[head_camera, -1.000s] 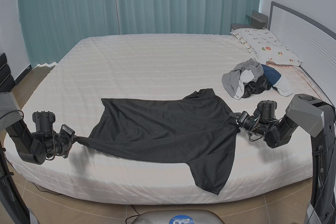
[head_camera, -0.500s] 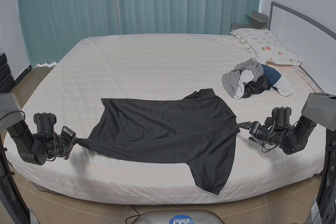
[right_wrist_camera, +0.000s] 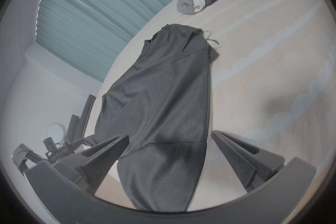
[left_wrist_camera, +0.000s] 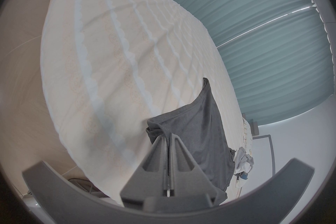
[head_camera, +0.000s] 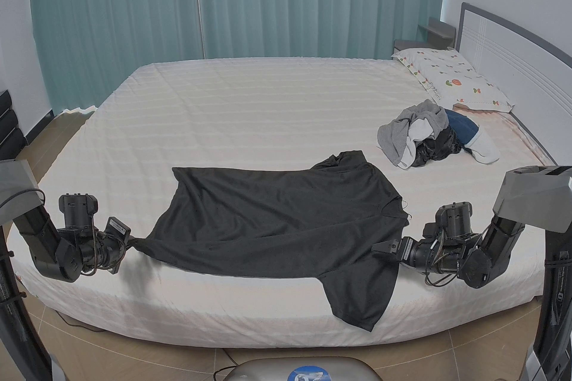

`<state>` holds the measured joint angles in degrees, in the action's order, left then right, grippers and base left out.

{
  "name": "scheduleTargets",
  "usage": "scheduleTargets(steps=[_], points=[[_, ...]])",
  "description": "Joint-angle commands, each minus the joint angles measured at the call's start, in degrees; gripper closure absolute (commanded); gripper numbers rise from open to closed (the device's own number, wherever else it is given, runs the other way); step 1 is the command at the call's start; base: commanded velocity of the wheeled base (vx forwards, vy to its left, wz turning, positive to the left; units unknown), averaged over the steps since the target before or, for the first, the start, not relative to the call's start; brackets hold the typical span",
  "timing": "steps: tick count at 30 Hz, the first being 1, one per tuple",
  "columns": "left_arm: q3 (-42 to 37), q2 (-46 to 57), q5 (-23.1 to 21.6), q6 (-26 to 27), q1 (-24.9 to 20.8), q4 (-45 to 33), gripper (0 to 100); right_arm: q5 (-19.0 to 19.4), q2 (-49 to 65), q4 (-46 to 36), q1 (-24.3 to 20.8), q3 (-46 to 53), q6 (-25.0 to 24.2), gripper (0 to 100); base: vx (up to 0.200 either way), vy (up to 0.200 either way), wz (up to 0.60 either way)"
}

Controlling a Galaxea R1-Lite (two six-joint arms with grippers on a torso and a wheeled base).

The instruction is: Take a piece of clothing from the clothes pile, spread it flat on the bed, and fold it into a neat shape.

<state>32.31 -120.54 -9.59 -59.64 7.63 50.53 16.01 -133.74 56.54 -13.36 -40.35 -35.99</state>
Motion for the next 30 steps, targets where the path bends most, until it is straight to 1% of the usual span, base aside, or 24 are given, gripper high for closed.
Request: scheduleTargets(steps=[1, 3, 4, 6, 10, 12, 14, 19, 21, 22, 23, 24, 27, 28, 29, 30], points=[[0.04, -0.31, 0.01, -0.04, 0.02, 0.01, 100, -1.06, -2.31, -0.2, -1.32, -1.22, 0.22, 0, 0.0, 0.0, 0.0], [0.04, -0.31, 0.01, -0.04, 0.02, 0.01, 100, -1.15, -2.14, -0.55, -1.32, -1.13, 0.39, 0, 0.0, 0.0, 0.0], [0.04, -0.31, 0.01, -0.04, 0.02, 0.01, 100, -1.24, -1.96, -0.82, -1.23, -1.13, 0.3, 100, 0.0, 0.0, 0.0], [0.04, -0.31, 0.01, -0.04, 0.02, 0.01, 100, -1.15, -1.34, -1.17, -0.7, -0.87, 0.39, 100, 0.0, 0.0, 0.0], [-0.22, -0.4, -0.6, 0.22, 0.02, 0.01, 100, -1.06, 0.94, -1.52, 2.02, 0.45, 0.48, 100, 0.0, 0.0, 0.0], [-0.4, -0.13, -1.3, 0.22, 0.1, 0.01, 100, -0.54, 3.58, -3.1, 4.22, 3.26, 2.76, 100, 0.0, 0.0, 0.0], [-0.58, -0.05, -1.48, 1.01, 0.02, 0.01, 100, 0.17, 5.69, -4.25, 6.24, 5.02, 6.19, 100, 0.0, 0.0, 0.0], [-2.42, 0.13, -1.48, 5.58, 0.02, -0.08, 100, 1.04, 9.38, -4.86, 9.41, 8.18, 7.69, 100, 0.0, 0.0, 0.0], [-2.86, 0.13, -1.48, 7.52, 0.02, -0.43, 100, 1.04, 10.43, -5.21, 9.93, 9.33, 8.21, 100, 0.0, 0.0, 0.0], [-2.95, 0.13, -1.48, 7.61, 0.02, -0.52, 100, 1.04, 10.52, -5.21, 9.93, 9.41, 8.21, 100, 0.0, 0.0, 0.0], [-3.04, 0.13, -1.57, 9.1, 0.02, -0.87, 100, 1.13, 11.31, -5.91, 9.93, 10.82, 8.74, 100, 0.0, 0.0, 0.0], [-3.13, 0.13, -1.57, 9.19, 0.02, -0.87, 100, 1.13, 11.31, -6.0, 9.93, 10.91, 8.74, 100, 0.0, 0.0, 0.0], [-4.0, 0.66, -1.57, 12.88, 0.1, -2.81, 100, 1.22, 12.01, -7.15, 9.58, 13.63, 12.34, 100, 0.0, 0.0, 0.0], [-4.0, 0.66, -1.57, 12.88, 0.1, -2.81, 100, 1.22, 12.01, -7.15, 9.58, 13.63, 12.34, 100, 0.0, 0.0, 0.0], [-4.09, 1.89, -1.57, 14.81, 0.1, -5.09, 100, 1.22, 12.1, -7.15, 9.67, 14.95, 14.19, 100, 0.0, 0.0, 0.0], [-4.09, 2.77, -1.48, 15.52, 0.19, -6.58, 100, 1.22, 12.1, -7.15, 9.67, 15.57, 14.8, 100, 0.0, 0.0, 0.0]])
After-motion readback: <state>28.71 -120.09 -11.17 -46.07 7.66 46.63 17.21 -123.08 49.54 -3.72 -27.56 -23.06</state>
